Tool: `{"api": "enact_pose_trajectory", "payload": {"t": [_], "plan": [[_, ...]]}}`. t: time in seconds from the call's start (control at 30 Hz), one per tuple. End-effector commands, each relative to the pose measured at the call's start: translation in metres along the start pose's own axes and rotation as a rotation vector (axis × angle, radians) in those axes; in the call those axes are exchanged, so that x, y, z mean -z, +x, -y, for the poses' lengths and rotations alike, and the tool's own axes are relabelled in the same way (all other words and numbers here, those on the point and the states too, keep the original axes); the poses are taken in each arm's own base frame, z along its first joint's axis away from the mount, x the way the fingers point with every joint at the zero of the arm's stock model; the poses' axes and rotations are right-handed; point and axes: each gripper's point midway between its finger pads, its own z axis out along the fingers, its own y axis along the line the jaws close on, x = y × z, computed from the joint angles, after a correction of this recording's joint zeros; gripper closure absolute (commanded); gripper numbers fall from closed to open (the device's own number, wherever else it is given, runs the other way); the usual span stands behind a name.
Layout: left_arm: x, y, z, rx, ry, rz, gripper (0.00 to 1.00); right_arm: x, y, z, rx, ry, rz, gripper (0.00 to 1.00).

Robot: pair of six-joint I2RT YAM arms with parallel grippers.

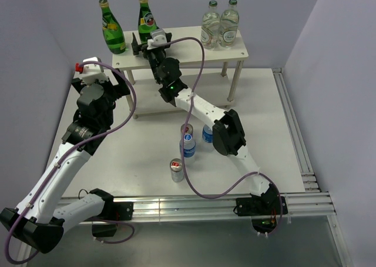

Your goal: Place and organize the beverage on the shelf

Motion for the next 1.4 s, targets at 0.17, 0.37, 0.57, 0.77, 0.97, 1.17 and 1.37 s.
{"api": "enact_pose_trajectory", "payload": {"t": [0.17, 0.37, 0.57, 0.77, 0.97, 1.17, 1.37], "plan": [[0.003, -0.007, -0.001, 0.031, 0.009, 0.022, 0.01, 0.001, -0.047, 0.007, -0.006, 0.045, 0.076, 0.02], [0.002, -0.006, 0.001, 0.028, 0.018, 0.020, 0.01, 0.010, -0.042, 0.018, 0.005, 0.102, 0.057, 0.01], [0.001, -0.005, 0.001, 0.031, 0.018, 0.013, 0.01, 0.022, -0.045, 0.024, -0.005, 0.106, 0.035, 0.00], [0.012, -0.020, -0.001, 0.083, 0.052, 0.067, 0.01, 0.040, -0.054, 0.027, -0.010, 0.105, 0.023, 0.00], [0.027, -0.043, -0.006, 0.147, 0.115, 0.149, 0.01, 0.057, -0.065, 0.028, -0.011, 0.110, 0.019, 0.00], [0.031, -0.055, -0.004, 0.166, 0.172, 0.165, 0.01, 0.075, -0.069, 0.032, -0.019, 0.132, 0.008, 0.00], [0.020, -0.066, -0.032, 0.198, 0.075, 0.194, 0.01, 0.101, -0.086, 0.045, -0.059, 0.168, -0.004, 0.00]]}}
